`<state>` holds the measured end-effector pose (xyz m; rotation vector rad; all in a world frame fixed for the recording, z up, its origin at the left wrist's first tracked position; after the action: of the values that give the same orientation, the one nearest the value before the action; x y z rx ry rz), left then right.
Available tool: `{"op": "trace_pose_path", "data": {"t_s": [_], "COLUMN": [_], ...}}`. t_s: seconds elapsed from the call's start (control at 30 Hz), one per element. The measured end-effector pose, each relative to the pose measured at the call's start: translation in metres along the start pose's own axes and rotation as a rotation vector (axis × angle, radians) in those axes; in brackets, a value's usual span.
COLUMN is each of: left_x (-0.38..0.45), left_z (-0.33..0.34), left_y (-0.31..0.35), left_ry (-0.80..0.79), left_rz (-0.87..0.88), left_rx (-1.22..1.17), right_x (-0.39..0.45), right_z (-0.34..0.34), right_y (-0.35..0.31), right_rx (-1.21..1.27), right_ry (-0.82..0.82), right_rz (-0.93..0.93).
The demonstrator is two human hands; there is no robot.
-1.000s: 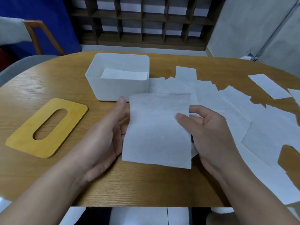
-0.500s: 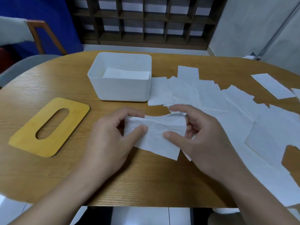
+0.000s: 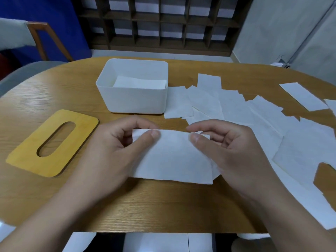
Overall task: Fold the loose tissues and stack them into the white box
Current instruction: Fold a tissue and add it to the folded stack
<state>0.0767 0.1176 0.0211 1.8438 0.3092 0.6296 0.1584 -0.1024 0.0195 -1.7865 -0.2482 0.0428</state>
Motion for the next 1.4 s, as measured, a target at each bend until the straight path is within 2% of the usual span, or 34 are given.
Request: {"op": "trace_pose_path", "data": {"t_s": [0.07, 0.13, 0.2, 0.27, 0.37, 0.47, 0.57, 0.7, 0.83, 1.1, 1.23, 1.33, 1.4], "left_x": [0.001, 0.002, 0.001, 0.0, -0.002, 0.002, 0.007, 0.013, 0.023, 0.031, 0.035, 0.037, 0.035], "left_z": [0.001, 0.004, 0.006, 0.003, 0.003, 0.005, 0.013, 0.038, 0.064, 0.089, 0.084, 0.073, 0.07], "left_y": [-0.011, -0.021, -0.029, -0.032, -0.025, -0.022, -0.013, -0.015, -0.019, -0.026, -0.023, -0.013, -0.005], "left_ry": [-0.021, -0.086, -0.14, -0.127, -0.115, -0.099, -0.072, -0.103, -0.162, -0.176, -0.125, -0.033, -0.007], "left_rz": [-0.091, -0.105, -0.044, 0.026, 0.174, 0.238, 0.254, 0.328, 0.358, 0.346, 0.325, 0.298, 0.303], "left_rx": [0.01, 0.123, 0.337, 0.514, 0.614, 0.582, 0.487, 0.54, 0.632, 0.733, 0.675, 0.538, 0.476], "right_x": [0.001, 0.003, 0.003, 0.001, 0.004, 0.019, 0.045, 0.082, 0.101, 0.111, 0.107, 0.092, 0.077], "right_z": [0.004, 0.006, 0.01, 0.013, 0.009, -0.002, -0.003, 0.008, 0.016, 0.024, 0.022, 0.018, 0.018], "right_y": [0.008, 0.014, 0.02, 0.025, 0.021, 0.011, 0.016, 0.032, 0.033, 0.037, 0.025, 0.002, -0.005], "right_rx": [-0.002, -0.139, -0.381, -0.592, -0.639, -0.561, -0.652, -0.814, -0.864, -0.818, -0.685, -0.571, -0.423], "right_ry": [-0.036, -0.057, -0.064, -0.054, -0.003, 0.128, 0.227, 0.241, 0.262, 0.278, 0.305, 0.342, 0.312], "right_rz": [0.047, -0.012, -0.14, -0.248, -0.305, -0.286, -0.271, -0.212, -0.176, -0.125, -0.175, -0.251, -0.214]}}
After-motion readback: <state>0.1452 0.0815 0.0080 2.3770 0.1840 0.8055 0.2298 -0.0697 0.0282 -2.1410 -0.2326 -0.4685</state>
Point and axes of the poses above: each hand's wrist, its own x-axis towards the middle knuckle, its own z-axis out of the palm, y = z × x, the point moved 10 cm from there along x, towards the middle knuckle, and after that the axes turned 15 degrees about y, right-handed, at the moved point
